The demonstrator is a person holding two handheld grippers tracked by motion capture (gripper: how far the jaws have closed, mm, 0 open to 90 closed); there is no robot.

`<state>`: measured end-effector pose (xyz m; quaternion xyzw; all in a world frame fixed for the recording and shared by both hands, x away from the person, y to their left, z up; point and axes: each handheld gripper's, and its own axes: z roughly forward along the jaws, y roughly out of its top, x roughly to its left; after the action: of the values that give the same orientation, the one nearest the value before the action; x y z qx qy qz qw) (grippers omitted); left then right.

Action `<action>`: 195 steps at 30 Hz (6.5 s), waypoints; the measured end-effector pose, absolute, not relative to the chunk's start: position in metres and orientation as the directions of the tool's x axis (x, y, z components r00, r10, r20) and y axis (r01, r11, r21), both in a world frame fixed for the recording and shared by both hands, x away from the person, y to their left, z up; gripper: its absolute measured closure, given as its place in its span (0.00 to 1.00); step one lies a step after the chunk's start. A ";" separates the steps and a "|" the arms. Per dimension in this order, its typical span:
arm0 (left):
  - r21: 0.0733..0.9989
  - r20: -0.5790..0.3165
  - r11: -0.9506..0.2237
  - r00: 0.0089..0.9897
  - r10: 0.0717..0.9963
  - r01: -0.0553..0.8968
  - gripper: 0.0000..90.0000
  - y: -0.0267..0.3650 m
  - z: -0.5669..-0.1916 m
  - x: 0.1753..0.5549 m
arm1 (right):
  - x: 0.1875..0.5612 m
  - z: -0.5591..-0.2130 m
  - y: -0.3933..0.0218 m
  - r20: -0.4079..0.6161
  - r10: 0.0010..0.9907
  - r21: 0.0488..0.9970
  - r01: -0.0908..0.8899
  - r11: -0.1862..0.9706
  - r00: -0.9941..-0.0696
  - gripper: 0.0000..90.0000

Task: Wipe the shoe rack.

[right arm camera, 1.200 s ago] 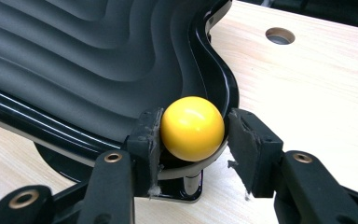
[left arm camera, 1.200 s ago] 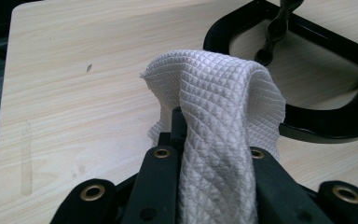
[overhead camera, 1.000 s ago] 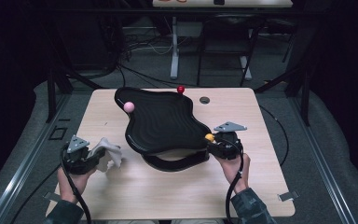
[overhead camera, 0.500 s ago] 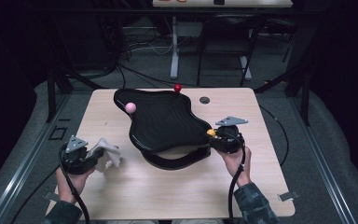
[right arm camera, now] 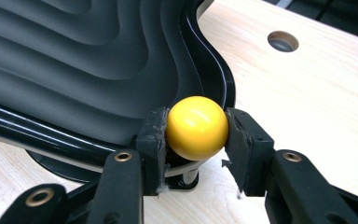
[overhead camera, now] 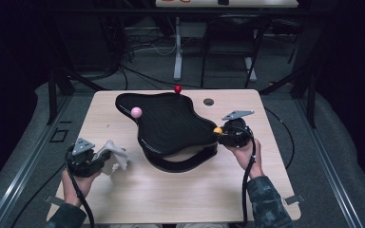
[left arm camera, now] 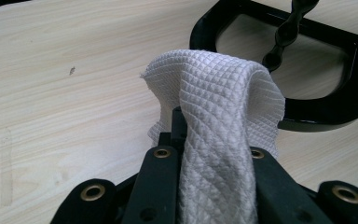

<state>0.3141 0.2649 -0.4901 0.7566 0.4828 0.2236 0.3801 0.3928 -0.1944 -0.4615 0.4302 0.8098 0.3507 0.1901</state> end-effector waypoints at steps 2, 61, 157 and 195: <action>0.790 -0.029 -0.245 0.434 0.900 0.562 0.92 0.264 -0.491 0.314 | 0.393 -0.462 -0.194 0.012 0.845 0.734 0.578 0.356 -0.535 0.66; 0.779 -0.027 -0.265 0.453 0.891 0.568 0.92 0.262 -0.493 0.316 | 0.430 -0.474 -0.189 0.010 0.899 0.764 0.583 0.275 -0.438 0.67; 0.775 -0.034 -0.265 0.457 0.889 0.573 0.91 0.260 -0.493 0.316 | 0.312 -0.384 -0.105 0.045 0.674 0.827 0.406 0.388 -0.737 0.67; 0.773 -0.035 -0.265 0.455 0.890 0.577 0.91 0.264 -0.493 0.316 | 0.330 -0.378 -0.068 -0.119 0.722 0.794 0.371 0.482 -0.682 0.73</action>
<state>0.3156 0.2636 -0.4928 0.7671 0.4779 0.2097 0.3731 0.3297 -0.0676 -0.3775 0.3288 0.8308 0.3884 0.2256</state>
